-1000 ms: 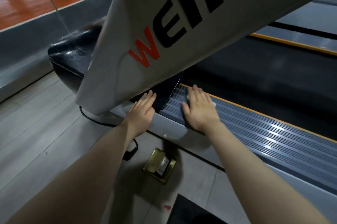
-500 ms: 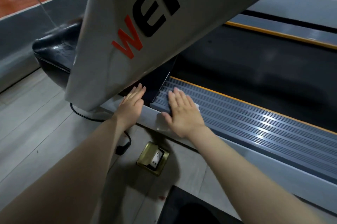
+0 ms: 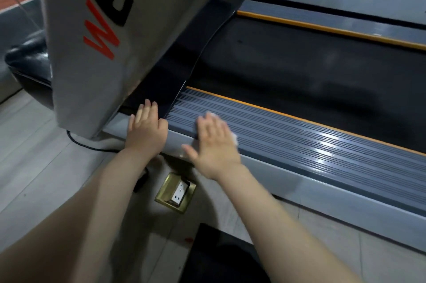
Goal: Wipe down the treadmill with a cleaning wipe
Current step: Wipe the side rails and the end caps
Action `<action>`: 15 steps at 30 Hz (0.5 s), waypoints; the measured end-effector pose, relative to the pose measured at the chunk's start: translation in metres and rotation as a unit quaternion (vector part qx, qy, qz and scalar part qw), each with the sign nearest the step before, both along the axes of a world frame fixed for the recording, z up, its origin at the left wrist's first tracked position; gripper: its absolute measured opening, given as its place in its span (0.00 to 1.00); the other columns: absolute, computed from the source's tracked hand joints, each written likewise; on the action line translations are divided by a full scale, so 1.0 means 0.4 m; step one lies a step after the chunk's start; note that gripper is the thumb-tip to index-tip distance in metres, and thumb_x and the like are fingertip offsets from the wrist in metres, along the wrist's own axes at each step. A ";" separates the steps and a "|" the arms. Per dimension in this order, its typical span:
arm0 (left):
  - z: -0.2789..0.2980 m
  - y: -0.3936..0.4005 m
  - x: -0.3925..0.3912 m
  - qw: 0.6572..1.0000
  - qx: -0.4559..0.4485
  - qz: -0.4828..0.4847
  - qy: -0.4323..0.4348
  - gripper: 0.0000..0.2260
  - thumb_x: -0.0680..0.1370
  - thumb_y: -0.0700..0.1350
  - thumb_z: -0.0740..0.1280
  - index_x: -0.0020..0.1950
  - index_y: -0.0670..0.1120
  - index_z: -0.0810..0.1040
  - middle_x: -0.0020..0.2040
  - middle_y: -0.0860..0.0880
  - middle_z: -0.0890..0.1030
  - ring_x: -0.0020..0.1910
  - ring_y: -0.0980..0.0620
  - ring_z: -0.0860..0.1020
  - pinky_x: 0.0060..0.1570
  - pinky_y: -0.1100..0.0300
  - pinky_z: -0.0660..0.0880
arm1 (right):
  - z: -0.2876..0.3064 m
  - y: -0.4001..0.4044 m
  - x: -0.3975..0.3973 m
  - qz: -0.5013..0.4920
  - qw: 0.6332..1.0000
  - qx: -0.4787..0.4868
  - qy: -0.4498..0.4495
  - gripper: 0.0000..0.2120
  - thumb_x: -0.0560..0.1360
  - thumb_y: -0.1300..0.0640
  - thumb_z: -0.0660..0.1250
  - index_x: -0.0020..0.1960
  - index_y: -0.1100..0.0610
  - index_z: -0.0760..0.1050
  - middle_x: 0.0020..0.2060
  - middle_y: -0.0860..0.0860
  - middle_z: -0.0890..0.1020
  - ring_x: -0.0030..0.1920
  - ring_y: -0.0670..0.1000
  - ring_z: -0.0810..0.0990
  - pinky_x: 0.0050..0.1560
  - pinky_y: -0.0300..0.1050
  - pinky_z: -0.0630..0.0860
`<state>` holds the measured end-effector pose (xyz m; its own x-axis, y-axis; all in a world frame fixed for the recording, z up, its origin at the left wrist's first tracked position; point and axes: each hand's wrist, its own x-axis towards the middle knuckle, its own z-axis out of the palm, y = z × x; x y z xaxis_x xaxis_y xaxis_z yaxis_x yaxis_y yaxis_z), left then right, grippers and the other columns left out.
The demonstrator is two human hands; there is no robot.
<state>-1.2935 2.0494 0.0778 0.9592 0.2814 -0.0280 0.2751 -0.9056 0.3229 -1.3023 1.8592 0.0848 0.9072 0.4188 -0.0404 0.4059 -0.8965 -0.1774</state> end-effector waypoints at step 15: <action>-0.060 -0.259 -0.123 0.987 0.000 -0.141 -0.073 0.30 0.80 0.53 0.45 0.81 0.43 0.53 0.81 0.47 0.51 0.80 0.53 0.46 0.78 0.53 0.46 | -0.006 -0.516 -0.135 -0.276 0.960 0.037 -0.012 0.43 0.75 0.30 0.39 0.80 0.59 0.50 0.79 0.55 0.51 0.79 0.53 0.46 0.78 0.53 0.45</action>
<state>-1.3427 1.9457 0.0538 0.9932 0.0030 0.1162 -0.0371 -0.9394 0.3409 -1.3562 1.6527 0.0823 0.9921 -0.1253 -0.0061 -0.1229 -0.9617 -0.2450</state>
